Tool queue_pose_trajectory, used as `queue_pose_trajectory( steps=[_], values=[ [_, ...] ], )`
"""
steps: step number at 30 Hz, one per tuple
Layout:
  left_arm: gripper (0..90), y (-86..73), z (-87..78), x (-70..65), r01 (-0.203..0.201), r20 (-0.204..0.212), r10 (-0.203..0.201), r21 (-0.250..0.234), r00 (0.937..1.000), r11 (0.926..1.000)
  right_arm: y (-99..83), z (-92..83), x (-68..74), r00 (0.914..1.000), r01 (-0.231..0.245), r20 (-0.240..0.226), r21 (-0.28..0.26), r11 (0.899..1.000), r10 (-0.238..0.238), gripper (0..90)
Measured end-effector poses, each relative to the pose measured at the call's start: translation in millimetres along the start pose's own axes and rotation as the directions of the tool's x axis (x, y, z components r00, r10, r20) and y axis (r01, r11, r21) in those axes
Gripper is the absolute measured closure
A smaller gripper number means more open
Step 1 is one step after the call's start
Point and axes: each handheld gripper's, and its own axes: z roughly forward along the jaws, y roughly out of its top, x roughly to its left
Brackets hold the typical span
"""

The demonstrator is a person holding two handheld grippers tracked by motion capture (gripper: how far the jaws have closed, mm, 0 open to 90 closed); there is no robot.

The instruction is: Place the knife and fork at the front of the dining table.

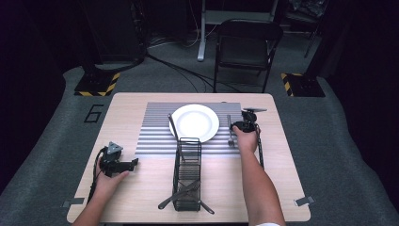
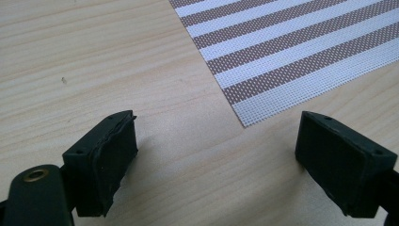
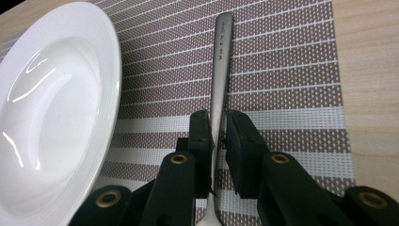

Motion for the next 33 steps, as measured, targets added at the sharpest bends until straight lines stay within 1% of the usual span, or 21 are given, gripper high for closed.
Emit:
queue_pose_trajectory(
  steps=[2, 4, 5, 8, 9, 11, 14, 15, 18, 20, 21, 24, 25, 26, 27, 28, 29, 30, 31, 32, 33],
  values=[
    [13.0, 0.0, 0.0, -0.1, 0.002, -0.001, -0.002, 0.000, 1.0000, 1.0000, 0.1, -4.4, 2.3, 1.0000, 0.005, 0.005, -0.001, 1.000, -0.005, 79.5],
    [13.1, -0.5, 0.9, -0.4, 0.004, -0.006, -0.004, -0.013, 1.0000, 0.9999, 0.7, -11.6, 3.8, 0.9990, 0.044, 0.007, -0.007, 0.999, -0.044, 78.7],
    [13.1, -0.5, 0.8, -0.3, 0.003, -0.005, -0.003, -0.012, 1.0000, 0.9999, 0.7, -11.6, 3.8, 0.9990, 0.044, 0.007, -0.007, 0.999, -0.044, 78.7],
    [13.1, -0.5, 0.8, -0.3, 0.003, -0.005, -0.003, -0.012, 1.0000, 0.9999, 1.0, -18.1, 7.3, 0.9959, 0.090, 0.014, -0.013, 0.996, -0.089, 76.4],
    [13.1, -0.5, 0.8, -0.3, 0.004, -0.005, -0.004, -0.012, 1.0000, 0.9999, 0.4, -20.0, 8.7, 0.9958, 0.091, 0.013, -0.014, 0.996, -0.091, 75.2],
    [13.1, -0.5, 0.7, -0.3, 0.004, -0.005, -0.004, -0.012, 1.0000, 0.9999, -1.3, -23.4, 9.8, 0.9950, 0.099, -0.005, -0.012, 0.995, -0.099, 73.4],
    [13.1, -0.6, 0.7, -0.3, 0.004, -0.004, -0.004, -0.013, 1.0000, 0.9999, -4.0, -28.3, 11.0, 0.9923, 0.123, -0.011, -0.014, 0.992, -0.123, 70.2],
    [13.1, -0.6, 0.7, -0.3, 0.003, -0.004, -0.003, -0.012, 1.0000, 0.9999, -4.9, -30.2, 12.2, 0.9932, 0.115, -0.015, -0.015, 0.993, -0.116, 69.0],
    [13.1, -0.6, 0.7, -0.3, 0.003, -0.004, -0.003, -0.012, 1.0000, 0.9999, -8.8, -36.1, 13.3, 0.9889, 0.145, -0.031, -0.023, 0.989, -0.145, 65.6],
    [13.8, -0.5, 0.6, 0.0, 0.001, -0.006, -0.001, -0.013, 1.0000, 0.9999, -15.2, -42.9, 16.8, 0.9819, 0.185, -0.036, -0.029, 0.982, -0.186, 63.2],
    [13.8, -0.6, 0.4, -0.1, 0.005, -0.007, -0.005, -0.013, 1.0000, 0.9999, -15.2, -42.9, 16.8, 0.9819, 0.185, -0.036, -0.029, 0.982, -0.186, 63.2],
    [14.9, -0.6, 0.2, 0.1, 0.006, -0.007, -0.006, -0.014, 1.0000, 0.9999, -20.8, -52.6, 21.5, 0.9715, 0.234, -0.027, -0.040, 0.971, -0.235, 60.4],
    [15.0, -0.6, 0.2, 0.0, 0.006, -0.008, -0.006, -0.015, 0.9999, 0.9999, -22.7, -56.1, 23.1, 0.9703, 0.238, -0.033, -0.051, 0.970, -0.240, 59.4],
    [15.5, -0.6, 0.1, 0.0, 0.007, -0.007, -0.007, -0.015, 1.0000, 0.9999, -25.9, -63.3, 25.4, 0.9654, 0.254, -0.045, -0.058, 0.965, -0.257, 57.0],
    [15.5, -0.5, -0.3, 0.0, 0.007, -0.006, -0.007, -0.010, 1.0000, 0.9999, -25.9, -63.3, 25.4, 0.9654, 0.254, -0.045, -0.058, 0.965, -0.257, 57.0],
    [15.9, -0.2, -0.8, -0.1, 0.005, -0.008, -0.006, -0.004, 1.0000, 1.0000, -29.3, -69.6, 27.8, 0.9609, 0.266, -0.061, -0.059, 0.962, -0.270, 54.6],
    [15.9, -0.3, -0.9, -0.5, 0.008, -0.009, -0.008, -0.005, 0.9999, 1.0000, -29.3, -69.6, 27.8, 0.9609, 0.266, -0.061, -0.059, 0.962, -0.270, 54.6],
    [17.1, -0.3, -1.6, -0.3, 0.004, -0.007, -0.004, 0.000, 1.0000, 1.0000, -32.8, -75.7, 30.2, 0.9553, 0.284, -0.068, -0.055, 0.957, -0.288, 53.1],
    [17.1, -0.6, -1.6, -0.6, 0.006, -0.004, -0.006, -0.007, 1.0000, 1.0000, -32.8, -75.7, 30.2, 0.9553, 0.284, -0.068, -0.055, 0.957, -0.288, 53.1],
    [19.1, -0.8, -1.8, -1.1, 0.010, -0.003, -0.010, -0.009, 0.9999, 0.9999, -36.8, -81.8, 31.7, 0.9490, 0.300, -0.080, -0.072, 0.951, -0.305, 53.1],
    [19.1, -0.9, -2.1, -1.0, 0.006, -0.001, -0.006, -0.009, 1.0000, 0.9999, -36.8, -81.8, 31.7, 0.9490, 0.300, -0.080, -0.072, 0.951, -0.305, 53.1]
  ],
)
